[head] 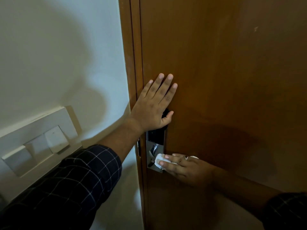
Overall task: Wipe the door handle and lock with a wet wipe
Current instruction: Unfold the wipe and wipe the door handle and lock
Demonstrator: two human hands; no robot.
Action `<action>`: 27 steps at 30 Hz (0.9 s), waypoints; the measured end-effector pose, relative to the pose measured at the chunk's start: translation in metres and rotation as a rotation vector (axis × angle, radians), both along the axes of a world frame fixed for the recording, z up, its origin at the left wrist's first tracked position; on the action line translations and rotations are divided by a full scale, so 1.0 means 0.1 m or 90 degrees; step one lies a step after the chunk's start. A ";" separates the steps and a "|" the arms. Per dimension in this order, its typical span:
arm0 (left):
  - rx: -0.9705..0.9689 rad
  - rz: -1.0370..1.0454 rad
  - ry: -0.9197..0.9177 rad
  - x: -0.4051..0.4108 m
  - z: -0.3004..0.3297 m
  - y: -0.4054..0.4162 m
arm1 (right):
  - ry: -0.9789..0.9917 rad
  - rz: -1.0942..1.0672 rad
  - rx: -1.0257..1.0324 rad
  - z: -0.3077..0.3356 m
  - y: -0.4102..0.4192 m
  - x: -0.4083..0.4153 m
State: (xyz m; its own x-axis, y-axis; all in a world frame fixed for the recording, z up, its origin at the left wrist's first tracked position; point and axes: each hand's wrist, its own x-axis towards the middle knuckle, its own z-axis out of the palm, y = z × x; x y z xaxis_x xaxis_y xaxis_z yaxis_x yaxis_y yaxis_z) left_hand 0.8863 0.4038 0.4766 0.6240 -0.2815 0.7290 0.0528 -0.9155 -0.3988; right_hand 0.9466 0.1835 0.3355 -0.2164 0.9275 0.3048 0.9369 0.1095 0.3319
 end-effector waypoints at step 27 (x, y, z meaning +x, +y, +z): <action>0.007 0.004 0.003 0.00 0.00 0.01 | 0.032 -0.167 -0.069 0.03 -0.46 -0.10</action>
